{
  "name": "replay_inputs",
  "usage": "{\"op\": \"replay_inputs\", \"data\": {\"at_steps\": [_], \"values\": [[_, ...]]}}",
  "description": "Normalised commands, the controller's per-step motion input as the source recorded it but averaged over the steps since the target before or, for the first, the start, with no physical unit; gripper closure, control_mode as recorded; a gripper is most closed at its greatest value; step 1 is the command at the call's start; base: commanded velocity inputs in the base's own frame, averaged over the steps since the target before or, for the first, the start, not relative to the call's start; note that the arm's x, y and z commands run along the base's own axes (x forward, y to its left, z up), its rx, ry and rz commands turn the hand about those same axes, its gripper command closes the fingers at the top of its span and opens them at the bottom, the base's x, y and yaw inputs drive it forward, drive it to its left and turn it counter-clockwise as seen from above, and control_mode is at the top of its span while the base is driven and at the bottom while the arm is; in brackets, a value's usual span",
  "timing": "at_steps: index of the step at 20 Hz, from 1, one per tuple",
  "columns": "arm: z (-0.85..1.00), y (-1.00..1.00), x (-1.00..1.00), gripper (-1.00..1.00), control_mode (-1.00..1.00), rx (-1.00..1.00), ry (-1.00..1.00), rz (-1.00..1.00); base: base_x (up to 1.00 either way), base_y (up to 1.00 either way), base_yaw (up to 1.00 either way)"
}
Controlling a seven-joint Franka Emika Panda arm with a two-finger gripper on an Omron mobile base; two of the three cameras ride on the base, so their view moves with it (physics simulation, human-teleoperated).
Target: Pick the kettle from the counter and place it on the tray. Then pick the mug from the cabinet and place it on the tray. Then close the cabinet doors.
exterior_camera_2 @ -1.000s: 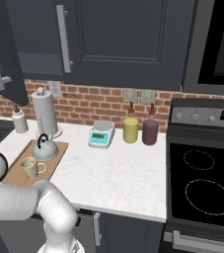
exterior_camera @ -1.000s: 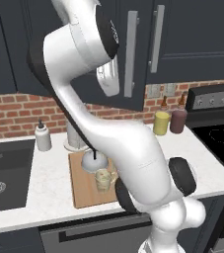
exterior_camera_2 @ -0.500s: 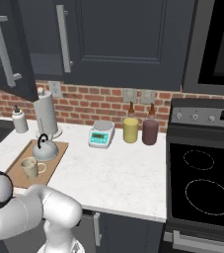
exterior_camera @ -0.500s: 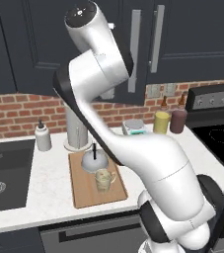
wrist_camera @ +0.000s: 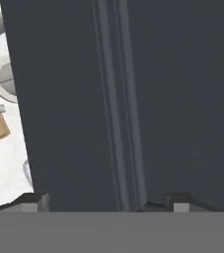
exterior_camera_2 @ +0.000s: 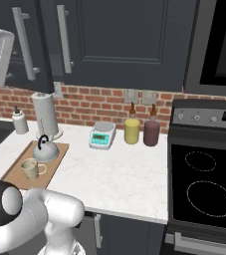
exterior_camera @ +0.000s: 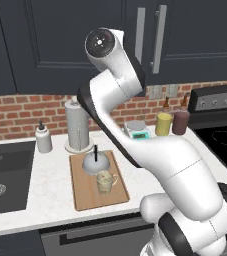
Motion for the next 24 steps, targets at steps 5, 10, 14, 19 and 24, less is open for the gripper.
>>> {"op": "replay_inputs", "data": {"at_steps": [5,10,14,19,24], "values": [[-0.11,0.0,0.95,-1.0,-1.0,0.06,-0.15,0.0,0.0,0.0,0.0],[-0.11,0.01,0.96,-1.0,-1.0,0.04,-0.11,0.0,0.0,0.0,0.0],[-0.12,0.03,0.93,-1.0,-1.0,0.03,-0.08,0.0,0.0,0.0,0.0],[-0.16,0.02,0.78,-1.0,-1.0,0.01,-0.07,0.0,0.0,0.0,0.0],[-0.16,0.0,0.36,-1.0,-1.0,0.0,-0.06,0.02,0.0,0.0,0.0]]}}
